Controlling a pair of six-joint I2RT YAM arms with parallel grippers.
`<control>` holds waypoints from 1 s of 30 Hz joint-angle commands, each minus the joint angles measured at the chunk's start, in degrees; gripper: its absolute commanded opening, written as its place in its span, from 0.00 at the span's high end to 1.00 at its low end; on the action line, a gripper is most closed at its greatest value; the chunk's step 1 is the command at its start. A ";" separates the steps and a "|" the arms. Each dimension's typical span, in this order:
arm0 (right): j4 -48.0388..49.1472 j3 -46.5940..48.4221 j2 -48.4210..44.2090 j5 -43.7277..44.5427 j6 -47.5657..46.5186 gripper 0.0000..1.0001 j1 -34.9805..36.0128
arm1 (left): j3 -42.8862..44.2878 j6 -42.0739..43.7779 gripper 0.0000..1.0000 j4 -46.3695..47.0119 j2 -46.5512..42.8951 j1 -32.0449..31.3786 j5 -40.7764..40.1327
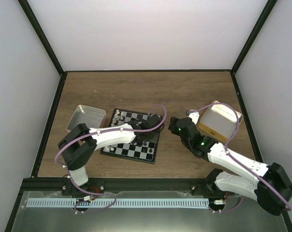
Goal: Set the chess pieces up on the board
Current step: Place the chess piece on the chessboard.
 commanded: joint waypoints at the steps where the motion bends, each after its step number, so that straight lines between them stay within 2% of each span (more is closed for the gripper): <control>1: 0.26 -1.05 -0.01 1.00 0.76 0.27 -0.49 | 1.45 0.77 0.90 -0.69 1.28 -0.33 -1.67; 30: -0.16 -0.98 -0.38 1.31 -0.08 0.26 -0.80 | 6.24 2.47 0.89 -1.23 6.22 0.84 -4.14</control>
